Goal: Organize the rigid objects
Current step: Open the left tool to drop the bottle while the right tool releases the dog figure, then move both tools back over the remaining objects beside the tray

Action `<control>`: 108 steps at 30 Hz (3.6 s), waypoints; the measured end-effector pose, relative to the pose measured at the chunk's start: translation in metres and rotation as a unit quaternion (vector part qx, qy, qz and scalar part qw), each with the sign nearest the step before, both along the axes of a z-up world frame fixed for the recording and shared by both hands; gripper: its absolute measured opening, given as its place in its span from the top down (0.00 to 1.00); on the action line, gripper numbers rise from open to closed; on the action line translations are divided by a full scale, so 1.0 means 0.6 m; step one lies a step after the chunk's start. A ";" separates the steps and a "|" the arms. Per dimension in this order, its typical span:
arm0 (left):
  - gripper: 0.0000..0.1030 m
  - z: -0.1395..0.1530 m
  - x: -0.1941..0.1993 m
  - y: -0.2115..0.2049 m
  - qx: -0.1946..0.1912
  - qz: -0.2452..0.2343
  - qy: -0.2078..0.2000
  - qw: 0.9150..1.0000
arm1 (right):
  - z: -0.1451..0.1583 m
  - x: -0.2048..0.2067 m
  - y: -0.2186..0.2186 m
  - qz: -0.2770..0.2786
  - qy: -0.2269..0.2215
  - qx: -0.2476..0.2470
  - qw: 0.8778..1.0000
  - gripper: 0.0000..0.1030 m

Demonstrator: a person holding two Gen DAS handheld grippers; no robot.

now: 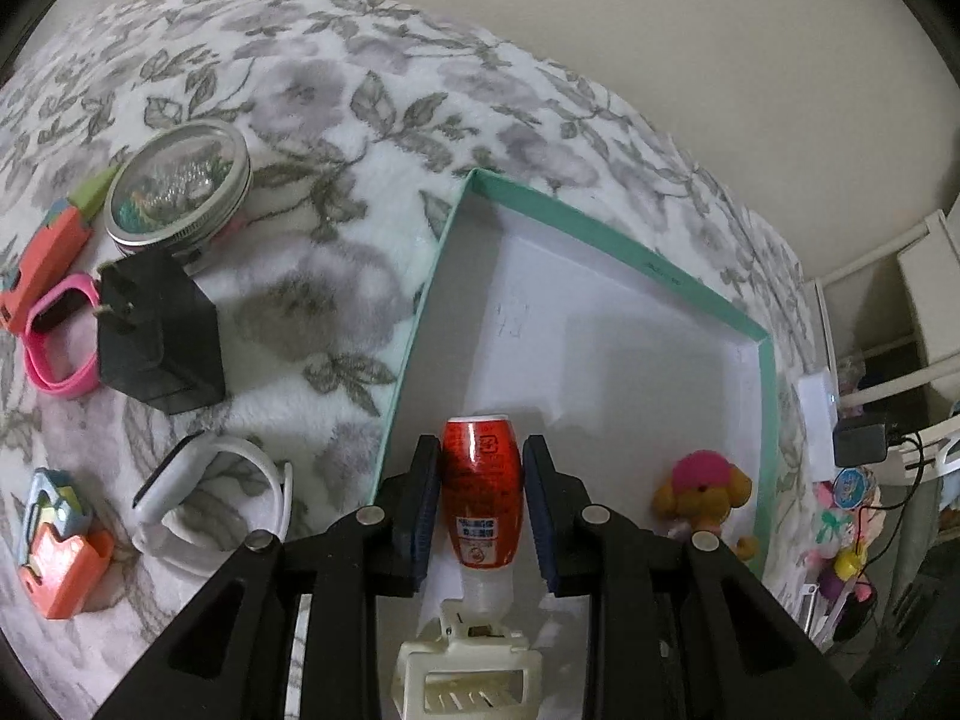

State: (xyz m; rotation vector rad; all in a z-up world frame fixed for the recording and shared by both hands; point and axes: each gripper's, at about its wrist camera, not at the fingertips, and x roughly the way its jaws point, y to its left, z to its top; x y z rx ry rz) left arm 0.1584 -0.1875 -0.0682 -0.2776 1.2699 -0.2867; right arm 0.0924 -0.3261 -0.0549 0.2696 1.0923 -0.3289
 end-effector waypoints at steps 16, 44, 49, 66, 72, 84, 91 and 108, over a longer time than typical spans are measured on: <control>0.52 0.074 -0.007 0.025 0.029 0.005 -0.041 0.999 | 0.053 -0.006 0.000 -0.007 -0.022 -0.023 0.999 0.50; 0.13 0.056 -0.007 0.060 0.163 0.046 -0.075 0.983 | 0.043 -0.010 -0.004 -0.015 -0.024 -0.050 0.998 0.01; 0.00 0.052 -0.006 0.062 0.170 0.048 -0.075 0.981 | 0.039 -0.010 -0.003 -0.013 -0.022 -0.056 0.998 0.00; 0.00 0.071 -0.007 0.061 0.151 0.048 -0.081 0.984 | 0.045 -0.005 0.014 0.014 -0.034 -0.050 0.998 0.00; 0.00 0.099 -0.006 0.071 0.157 0.048 -0.096 0.982 | 0.057 -0.003 0.022 0.026 -0.043 -0.035 0.998 0.00; 0.00 0.164 -0.020 0.136 0.195 0.084 -0.124 0.969 | 0.124 -0.003 0.077 0.063 -0.092 -0.033 0.993 0.00; 0.00 0.189 -0.028 0.188 0.188 0.106 -0.118 0.969 | 0.145 0.002 0.126 0.104 -0.105 -0.028 0.989 0.00; 0.00 0.108 -0.063 0.326 0.171 0.146 -0.060 0.973 | 0.103 0.014 0.227 0.200 -0.080 0.036 0.976 0.15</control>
